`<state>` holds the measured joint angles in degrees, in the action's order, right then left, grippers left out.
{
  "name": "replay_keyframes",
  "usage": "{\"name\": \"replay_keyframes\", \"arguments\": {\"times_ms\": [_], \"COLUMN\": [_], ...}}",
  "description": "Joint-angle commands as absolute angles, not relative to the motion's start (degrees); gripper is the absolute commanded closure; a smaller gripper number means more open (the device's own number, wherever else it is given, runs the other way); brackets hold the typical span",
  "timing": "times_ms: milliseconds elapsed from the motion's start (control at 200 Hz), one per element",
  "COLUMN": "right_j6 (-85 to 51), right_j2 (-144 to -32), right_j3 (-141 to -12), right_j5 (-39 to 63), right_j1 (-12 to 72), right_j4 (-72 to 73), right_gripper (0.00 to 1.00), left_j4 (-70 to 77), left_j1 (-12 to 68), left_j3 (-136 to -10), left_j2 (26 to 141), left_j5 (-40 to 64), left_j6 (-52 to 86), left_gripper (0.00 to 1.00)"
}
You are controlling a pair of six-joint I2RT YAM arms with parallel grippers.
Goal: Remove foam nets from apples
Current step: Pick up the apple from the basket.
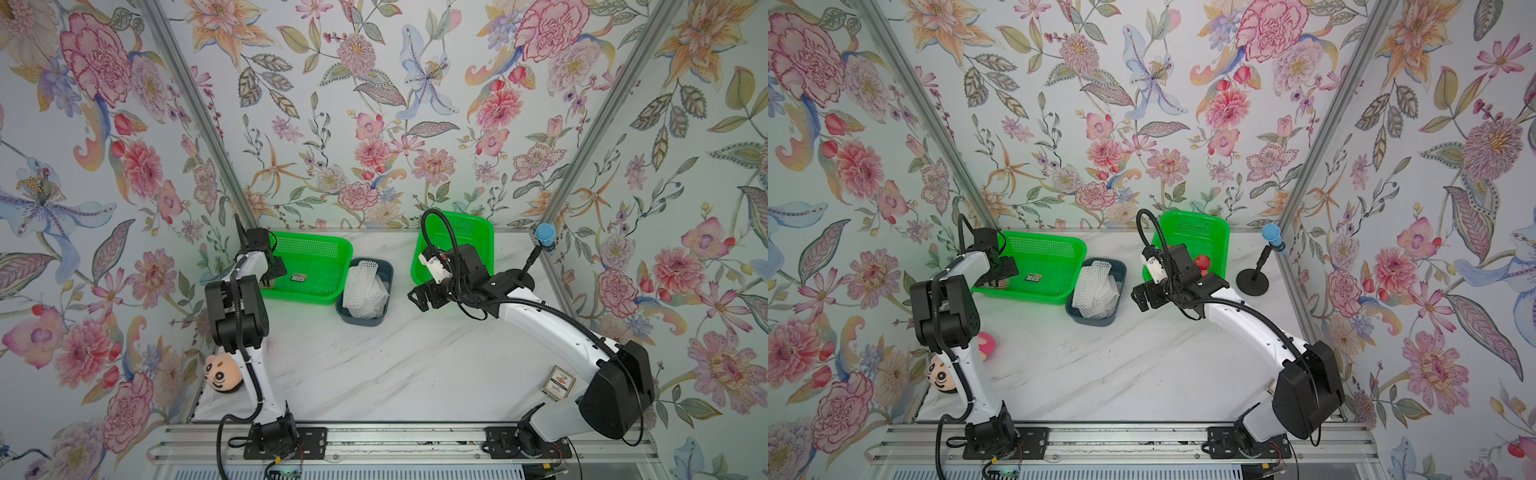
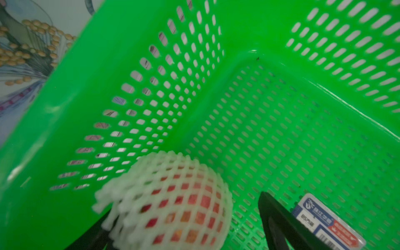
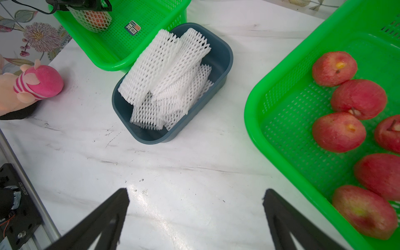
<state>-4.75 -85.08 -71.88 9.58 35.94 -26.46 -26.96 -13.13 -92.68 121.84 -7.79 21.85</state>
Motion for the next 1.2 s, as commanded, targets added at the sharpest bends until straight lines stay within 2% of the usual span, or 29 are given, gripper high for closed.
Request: {"name": "replay_keyframes", "arguments": {"times_ms": [0, 175, 275, 465, 535, 721, 866, 1196], "right_j6": [-3.98, -3.86, -3.82, -3.60, -3.52, -2.97, -2.89, -2.46], "right_j2": [-85.62, -86.13, -86.06, -85.85, -85.88, -85.68, -85.52, -85.31], "right_j3": [-73.76, -73.82, -73.66, -73.13, -72.96, -72.59, -72.20, -71.04], "right_j5": [8.84, 8.87, 8.52, 7.92, 7.76, 7.47, 7.35, 8.43], "right_j1": [36.30, 36.39, 36.43, 36.55, 36.56, 36.51, 36.56, 36.73], "right_j4": [-27.78, -27.84, -27.84, -27.85, -27.86, -27.79, -27.47, -25.85], "right_gripper": [0.01, 0.01, 0.01, 0.01, 0.01, 0.01, 0.01, 0.01], "left_j4": [-28.19, -28.39, -27.86, -26.65, -26.76, -26.09, -24.86, -22.50], "left_j1": [-13.44, -13.45, -13.41, -13.10, -12.84, -12.58, -12.39, -11.63], "left_j3": [-94.45, -95.10, -95.03, -94.90, -95.21, -94.46, -93.07, -88.23], "left_j2": [123.59, 125.75, 126.42, 126.54, 126.74, 125.09, 122.54, 114.54], "left_j5": [-7.15, -7.05, -6.79, -5.63, -5.78, -3.87, 1.03, 9.96], "left_j6": [22.02, 22.31, 22.61, 23.01, 23.01, 23.28, 23.03, 22.84], "left_gripper": [0.09, 0.14, 0.20, 0.49, 0.54, 0.78, 0.84, 0.84]}}
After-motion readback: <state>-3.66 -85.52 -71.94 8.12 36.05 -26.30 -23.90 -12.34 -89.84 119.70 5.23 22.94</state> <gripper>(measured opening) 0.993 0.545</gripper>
